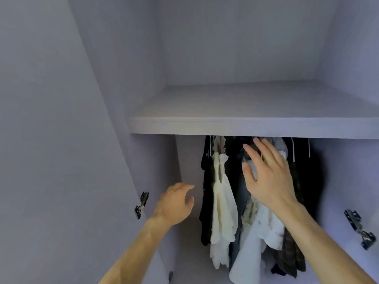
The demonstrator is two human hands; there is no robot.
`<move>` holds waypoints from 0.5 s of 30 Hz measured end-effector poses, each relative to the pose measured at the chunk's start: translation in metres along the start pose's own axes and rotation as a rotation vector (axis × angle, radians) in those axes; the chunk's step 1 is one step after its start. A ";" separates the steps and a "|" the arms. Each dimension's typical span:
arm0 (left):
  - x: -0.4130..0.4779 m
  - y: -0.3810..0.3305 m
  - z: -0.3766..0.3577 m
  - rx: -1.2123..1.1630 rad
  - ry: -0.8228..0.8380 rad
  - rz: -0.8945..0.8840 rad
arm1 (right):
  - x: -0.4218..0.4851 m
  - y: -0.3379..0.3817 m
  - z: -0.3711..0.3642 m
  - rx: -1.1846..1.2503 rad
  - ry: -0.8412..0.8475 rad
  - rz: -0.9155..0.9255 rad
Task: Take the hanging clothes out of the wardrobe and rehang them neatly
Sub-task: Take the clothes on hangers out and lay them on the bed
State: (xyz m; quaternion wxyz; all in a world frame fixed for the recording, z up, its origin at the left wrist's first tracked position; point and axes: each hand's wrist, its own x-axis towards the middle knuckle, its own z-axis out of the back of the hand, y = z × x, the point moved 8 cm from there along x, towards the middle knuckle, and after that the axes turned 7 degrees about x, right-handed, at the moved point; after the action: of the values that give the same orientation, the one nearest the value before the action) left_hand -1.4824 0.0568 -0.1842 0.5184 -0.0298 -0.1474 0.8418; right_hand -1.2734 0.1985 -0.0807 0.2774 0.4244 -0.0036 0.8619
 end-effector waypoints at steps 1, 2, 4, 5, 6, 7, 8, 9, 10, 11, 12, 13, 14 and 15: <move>0.015 -0.002 0.000 0.003 0.011 -0.001 | 0.017 -0.007 0.005 -0.043 -0.056 0.011; 0.031 -0.006 -0.001 0.005 0.024 0.001 | 0.033 -0.016 0.007 -0.087 -0.097 0.014; 0.060 -0.010 -0.006 -0.002 0.048 0.020 | 0.058 -0.031 0.003 -0.163 -0.143 0.012; 0.073 -0.014 -0.010 -0.013 0.063 0.032 | 0.066 -0.037 0.000 -0.187 -0.171 0.017; 0.085 -0.016 -0.016 -0.033 0.081 0.045 | 0.071 -0.041 -0.005 -0.200 -0.215 0.033; 0.095 -0.019 -0.024 -0.068 0.099 0.061 | 0.074 -0.045 -0.009 -0.206 -0.270 0.055; 0.105 -0.021 -0.033 -0.119 0.119 0.085 | 0.076 -0.048 -0.013 -0.210 -0.330 0.074; 0.113 -0.022 -0.042 -0.182 0.135 0.113 | 0.077 -0.051 -0.018 -0.214 -0.385 0.091; 0.120 -0.023 -0.051 -0.247 0.145 0.147 | 0.079 -0.054 -0.023 -0.220 -0.435 0.103; 0.127 -0.024 -0.059 -0.308 0.146 0.179 | 0.080 -0.056 -0.028 -0.226 -0.481 0.111; 0.132 -0.025 -0.065 -0.359 0.137 0.212 | 0.081 -0.058 -0.032 -0.234 -0.521 0.118; 0.138 -0.026 -0.069 -0.399 0.115 0.240 | 0.082 -0.059 -0.036 -0.239 -0.554 0.124; 0.144 -0.027 -0.072 -0.429 0.090 0.268 | 0.082 -0.060 -0.038 -0.241 -0.579 0.133; 0.149 -0.028 -0.073 -0.452 0.066 0.290 | 0.082 -0.061 -0.040 -0.241 -0.597 0.145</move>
State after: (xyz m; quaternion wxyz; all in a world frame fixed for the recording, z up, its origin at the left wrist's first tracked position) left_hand -1.5122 0.2160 -0.2312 0.3773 -0.1930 -0.3086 0.8515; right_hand -1.3131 0.2987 -0.0599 0.2504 0.6212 -0.2166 0.7103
